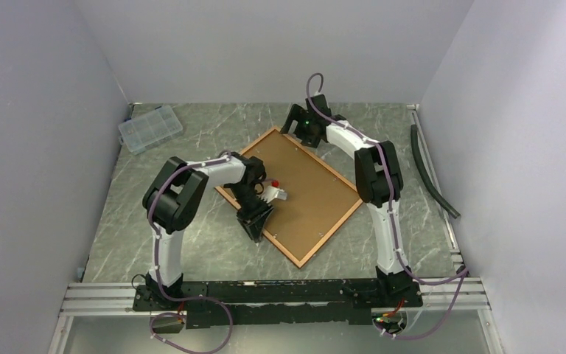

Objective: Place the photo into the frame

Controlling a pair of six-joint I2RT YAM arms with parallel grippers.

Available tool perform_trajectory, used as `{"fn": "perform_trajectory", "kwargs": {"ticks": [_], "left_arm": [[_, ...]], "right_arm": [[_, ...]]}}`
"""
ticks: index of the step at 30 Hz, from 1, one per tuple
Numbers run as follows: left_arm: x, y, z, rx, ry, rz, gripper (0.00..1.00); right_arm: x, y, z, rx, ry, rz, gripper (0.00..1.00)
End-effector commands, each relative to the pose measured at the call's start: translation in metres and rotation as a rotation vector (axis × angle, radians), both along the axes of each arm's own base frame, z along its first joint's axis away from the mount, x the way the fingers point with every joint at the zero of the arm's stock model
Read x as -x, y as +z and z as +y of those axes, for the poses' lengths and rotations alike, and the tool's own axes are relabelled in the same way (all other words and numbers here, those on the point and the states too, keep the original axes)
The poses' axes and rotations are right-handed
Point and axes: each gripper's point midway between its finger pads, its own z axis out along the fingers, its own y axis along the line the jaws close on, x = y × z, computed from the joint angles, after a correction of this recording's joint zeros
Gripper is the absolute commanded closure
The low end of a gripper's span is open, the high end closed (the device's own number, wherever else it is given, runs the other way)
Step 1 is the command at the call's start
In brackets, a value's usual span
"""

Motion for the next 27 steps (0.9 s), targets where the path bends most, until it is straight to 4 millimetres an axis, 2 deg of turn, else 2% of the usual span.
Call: {"fn": "perform_trajectory", "kwargs": {"ticks": [1,4,5,8,11,15,16,19,22,27], "left_arm": [[-0.042,0.01,-0.013,0.108,-0.027,-0.176,0.56],[-0.055,0.049,0.005,0.164,0.018,-0.19,0.46],[-0.066,0.063,0.015,0.187,0.053,-0.208,0.45],[-0.111,0.095,0.04,0.217,0.141,-0.307,0.43],[-0.167,0.104,0.069,0.179,0.242,-0.405,0.41],[-0.246,0.084,0.105,0.129,0.44,-0.453,0.43],[-0.261,0.071,0.112,0.115,0.497,-0.432,0.43],[-0.293,0.056,0.124,0.13,0.587,-0.435,0.44],[-0.299,0.038,0.124,0.132,0.607,-0.412,0.46],[-0.29,0.014,0.123,0.127,0.604,-0.371,0.47]], "right_arm": [[0.015,0.061,-0.018,-0.036,-0.003,-0.003,0.0],[0.023,0.09,-0.059,-0.026,-0.084,-0.05,0.0],[0.029,0.099,-0.069,-0.014,-0.107,-0.072,0.0],[0.062,0.109,-0.089,0.037,-0.139,-0.072,0.0],[0.108,0.099,-0.098,0.029,-0.154,-0.019,0.0],[0.179,0.068,-0.105,0.011,-0.135,0.083,0.0],[0.203,0.053,-0.11,0.024,-0.13,0.134,0.0],[0.254,0.034,-0.116,0.025,-0.1,0.209,0.0],[0.292,0.025,-0.128,0.042,-0.091,0.257,0.0],[0.318,0.013,-0.131,0.018,-0.087,0.311,0.0]]}}
